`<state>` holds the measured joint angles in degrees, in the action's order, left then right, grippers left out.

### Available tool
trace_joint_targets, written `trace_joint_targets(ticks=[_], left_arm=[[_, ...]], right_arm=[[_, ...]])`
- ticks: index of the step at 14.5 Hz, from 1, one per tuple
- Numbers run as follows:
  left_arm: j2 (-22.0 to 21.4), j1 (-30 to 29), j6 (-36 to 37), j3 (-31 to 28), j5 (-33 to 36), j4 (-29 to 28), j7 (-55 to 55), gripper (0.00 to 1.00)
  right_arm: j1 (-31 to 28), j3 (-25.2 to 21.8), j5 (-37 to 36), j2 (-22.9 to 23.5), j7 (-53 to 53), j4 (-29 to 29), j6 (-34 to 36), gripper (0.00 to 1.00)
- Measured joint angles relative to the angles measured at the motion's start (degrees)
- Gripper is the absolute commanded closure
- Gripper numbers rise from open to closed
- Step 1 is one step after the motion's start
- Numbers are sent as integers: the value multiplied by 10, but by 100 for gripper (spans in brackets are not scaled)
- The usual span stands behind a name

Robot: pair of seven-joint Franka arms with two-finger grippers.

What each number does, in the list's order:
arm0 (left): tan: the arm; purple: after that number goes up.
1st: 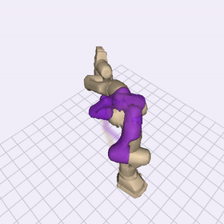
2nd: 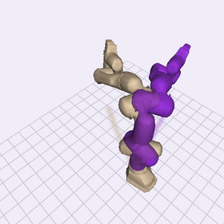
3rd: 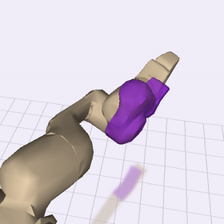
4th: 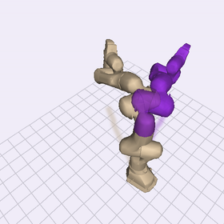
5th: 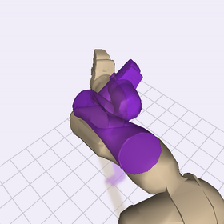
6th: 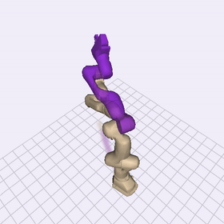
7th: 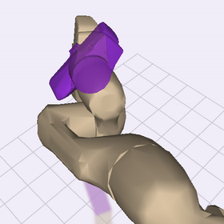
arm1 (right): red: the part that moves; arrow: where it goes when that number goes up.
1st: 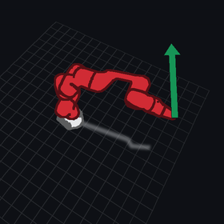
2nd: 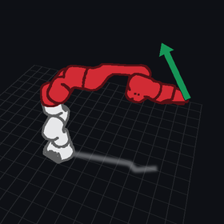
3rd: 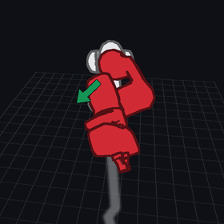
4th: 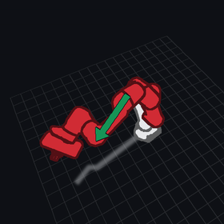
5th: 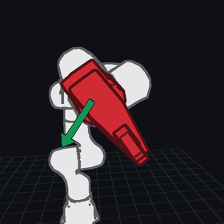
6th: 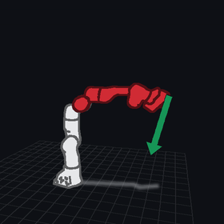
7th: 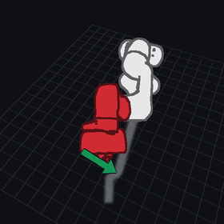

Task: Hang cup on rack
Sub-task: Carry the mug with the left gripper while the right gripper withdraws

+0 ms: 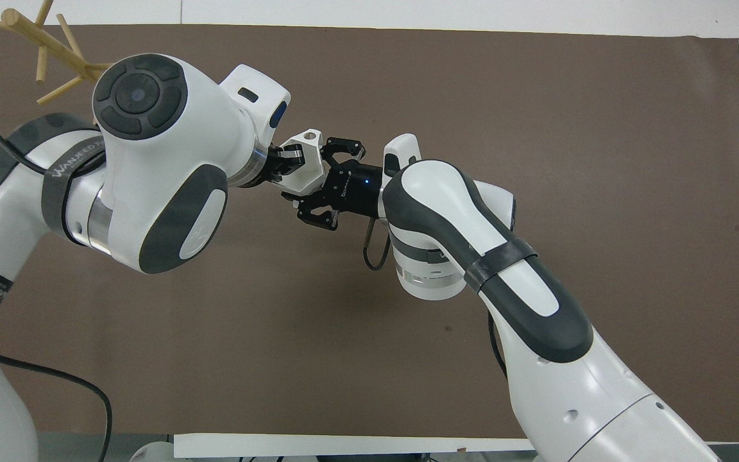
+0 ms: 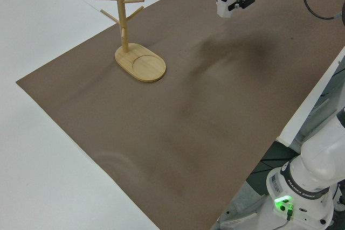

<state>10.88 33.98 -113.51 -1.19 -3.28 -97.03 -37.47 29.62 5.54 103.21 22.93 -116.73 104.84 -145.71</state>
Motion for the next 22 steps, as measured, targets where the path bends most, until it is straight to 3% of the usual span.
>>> trace_joint_targets(ticks=[1,2,6,11,15,18,22], left_arm=[[0,0,0,0,-1,0,1,100],[0,0,0,-1,-1,0,1,100],[0,-3,-2,-2,-4,2,4,100],[-16,-35,-1,-6,-5,12,4,100],[-76,-99,-54,-9,-67,-42,6,100],[-117,-109,-207,-8,-126,-156,0,100],[-151,-109,-396,-7,-182,-286,-19,100]], right_arm=[[0,0,0,0,1,0,0,35],[0,0,0,0,1,0,0,0],[0,0,0,-6,3,-3,0,0],[-58,-3,-69,-73,3,39,20,0],[-204,-7,-270,-107,5,82,174,0],[-318,-9,-440,-113,5,72,295,0],[-416,-10,-670,-117,29,39,371,0]])
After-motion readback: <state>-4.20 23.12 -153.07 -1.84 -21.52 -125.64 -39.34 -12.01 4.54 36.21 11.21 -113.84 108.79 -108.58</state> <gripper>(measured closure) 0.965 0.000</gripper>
